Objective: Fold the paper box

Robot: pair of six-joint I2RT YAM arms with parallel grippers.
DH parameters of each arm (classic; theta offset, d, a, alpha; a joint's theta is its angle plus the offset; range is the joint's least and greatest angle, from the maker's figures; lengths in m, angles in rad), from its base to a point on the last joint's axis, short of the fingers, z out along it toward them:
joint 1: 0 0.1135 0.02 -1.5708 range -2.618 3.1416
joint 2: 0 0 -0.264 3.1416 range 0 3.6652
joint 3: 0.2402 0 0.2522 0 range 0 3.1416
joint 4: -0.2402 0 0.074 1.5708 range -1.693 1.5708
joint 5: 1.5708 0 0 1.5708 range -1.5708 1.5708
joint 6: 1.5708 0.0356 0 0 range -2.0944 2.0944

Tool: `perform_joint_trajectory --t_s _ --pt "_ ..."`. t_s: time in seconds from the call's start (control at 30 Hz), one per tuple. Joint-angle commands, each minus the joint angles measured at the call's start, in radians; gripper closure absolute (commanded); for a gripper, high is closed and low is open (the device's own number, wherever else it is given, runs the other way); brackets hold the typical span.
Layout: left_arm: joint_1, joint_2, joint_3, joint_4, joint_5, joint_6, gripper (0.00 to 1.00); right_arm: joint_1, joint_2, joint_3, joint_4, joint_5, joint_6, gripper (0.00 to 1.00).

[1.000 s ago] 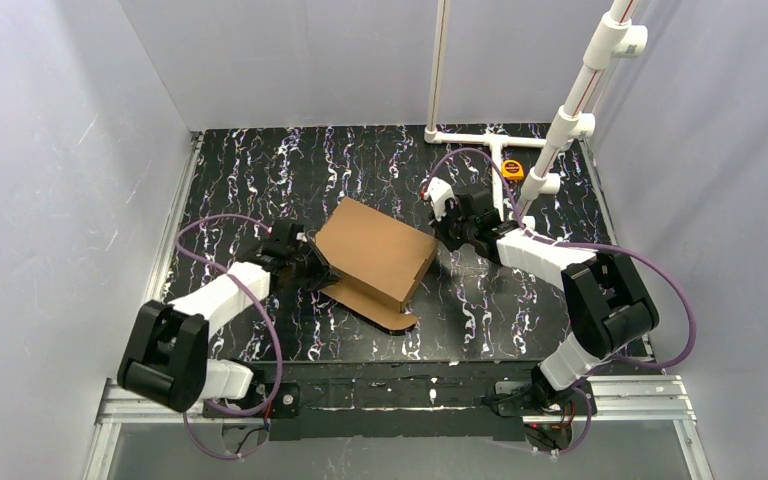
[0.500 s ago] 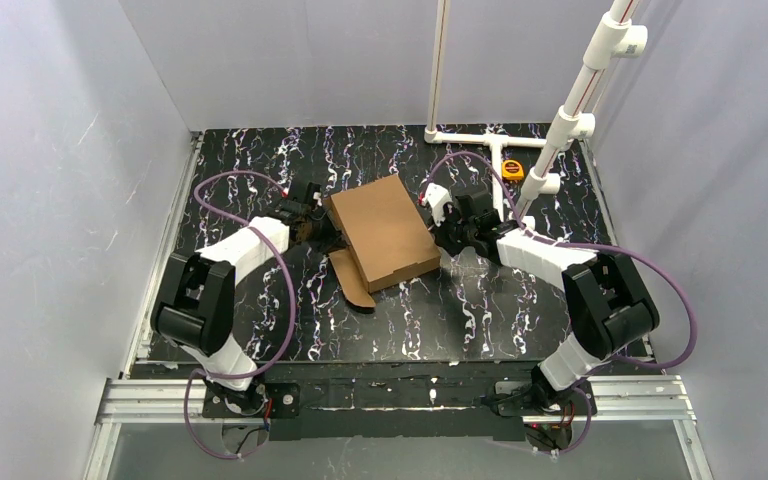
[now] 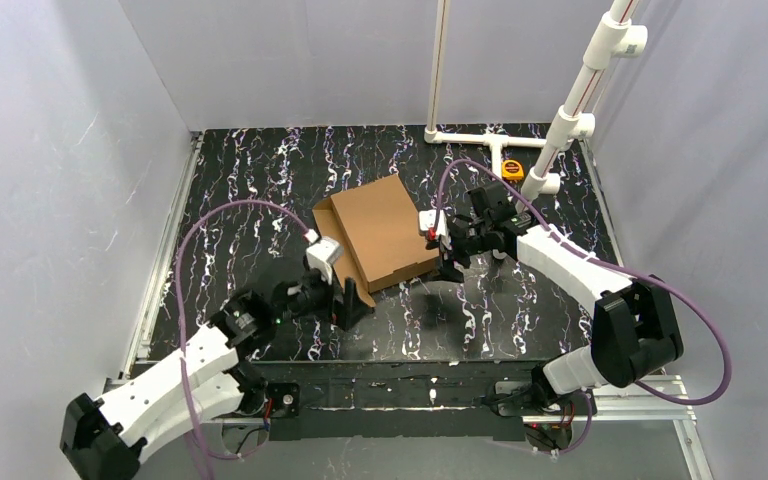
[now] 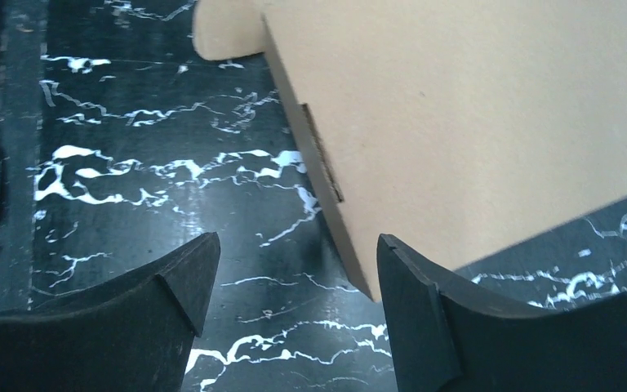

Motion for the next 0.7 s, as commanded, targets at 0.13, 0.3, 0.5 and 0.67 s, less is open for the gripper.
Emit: perform_joint_trajectory --t_s 0.13,0.3,0.5,0.67 --pt "-0.259 -0.114 -0.243 0.418 -0.197 0.494 0.07 -0.004 -0.002 0.001 -0.085 -0.127 -0.128 0.21" --pt "-0.294 -0.147 -0.353 0.580 -0.259 0.569 0.14 -0.004 0.006 -0.004 -0.083 -0.131 -0.127 0.21" --pt "-0.298 0.005 -0.299 0.582 -0.303 0.615 0.33 -0.004 0.024 -0.003 -0.084 -0.128 -0.128 0.21" --pt "-0.301 0.127 -0.257 0.585 -0.330 0.685 0.35 -0.004 0.030 -0.005 -0.083 -0.125 -0.128 0.21"
